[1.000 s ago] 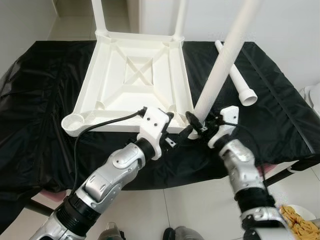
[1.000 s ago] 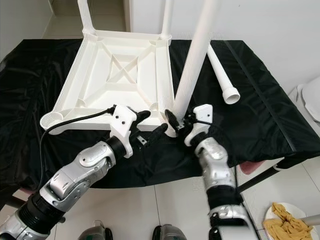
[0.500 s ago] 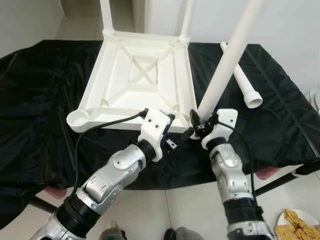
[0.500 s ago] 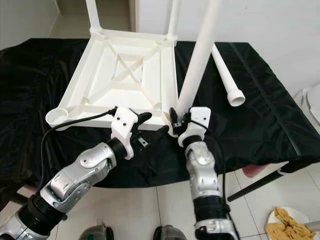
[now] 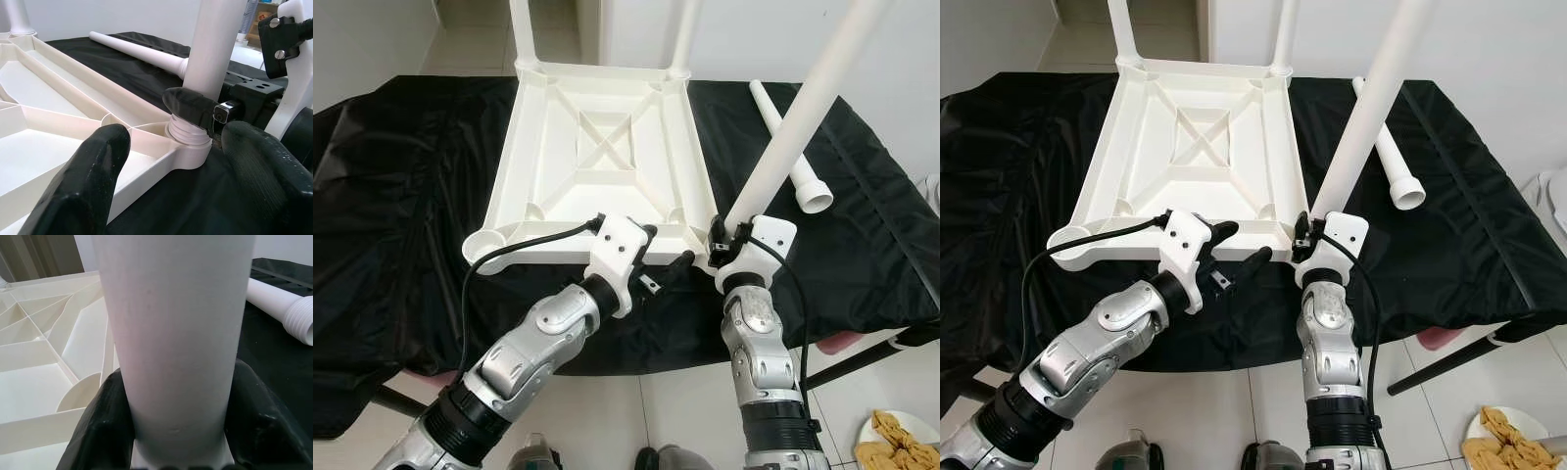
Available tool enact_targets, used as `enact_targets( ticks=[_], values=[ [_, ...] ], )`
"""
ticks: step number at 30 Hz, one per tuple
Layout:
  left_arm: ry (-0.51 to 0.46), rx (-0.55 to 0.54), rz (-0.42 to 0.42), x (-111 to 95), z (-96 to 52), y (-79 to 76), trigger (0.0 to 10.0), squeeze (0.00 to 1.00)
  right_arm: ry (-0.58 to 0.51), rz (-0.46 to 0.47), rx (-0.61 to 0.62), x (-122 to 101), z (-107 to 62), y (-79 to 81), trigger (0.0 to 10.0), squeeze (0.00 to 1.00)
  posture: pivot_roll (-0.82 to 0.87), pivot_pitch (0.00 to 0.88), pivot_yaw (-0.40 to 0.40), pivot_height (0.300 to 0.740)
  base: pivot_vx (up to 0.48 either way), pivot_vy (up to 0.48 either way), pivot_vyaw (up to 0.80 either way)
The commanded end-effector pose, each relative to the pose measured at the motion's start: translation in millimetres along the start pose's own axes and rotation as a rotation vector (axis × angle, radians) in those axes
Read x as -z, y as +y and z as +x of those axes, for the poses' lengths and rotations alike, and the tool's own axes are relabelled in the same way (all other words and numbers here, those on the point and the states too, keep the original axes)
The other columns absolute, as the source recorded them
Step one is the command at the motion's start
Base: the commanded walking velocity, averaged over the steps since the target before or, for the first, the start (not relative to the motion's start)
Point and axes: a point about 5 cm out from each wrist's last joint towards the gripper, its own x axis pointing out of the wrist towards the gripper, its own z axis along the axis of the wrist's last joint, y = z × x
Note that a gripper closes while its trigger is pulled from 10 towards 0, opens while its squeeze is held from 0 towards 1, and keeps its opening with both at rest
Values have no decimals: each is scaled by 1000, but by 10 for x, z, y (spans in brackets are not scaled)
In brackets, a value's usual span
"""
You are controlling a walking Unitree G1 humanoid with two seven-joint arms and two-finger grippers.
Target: Building children table
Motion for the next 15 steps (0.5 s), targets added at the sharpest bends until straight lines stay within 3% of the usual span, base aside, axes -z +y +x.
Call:
enact_targets(
  ticks=[1,3,4,10,14,15],
  values=[
    [0,248,-4,-5,-14,-146,10000,0,76,9,40,142,-65,-76,10000,0,12,68,-39,740,0,0,0],
    [-1,245,-3,-5,-14,-141,10000,0,77,30,1,137,-60,-36,10000,0,11,71,-38,740,0,0,0],
    [-1,243,-4,-7,-12,-139,10000,0,74,66,-45,123,-55,-1,10000,1000,9,72,-38,740,0,0,0],
    [-5,239,-2,-12,-1,-132,10000,0,42,109,-186,43,-33,5,10000,1000,6,73,-38,740,0,0,0],
    [-11,238,-2,-21,18,-125,10000,0,28,74,-296,32,39,-94,10000,1000,3,69,-38,740,0,0,0],
    [-15,235,-1,-31,28,-116,10000,0,43,48,-392,43,89,-177,10000,1000,3,66,-37,740,0,0,0]
  ],
)
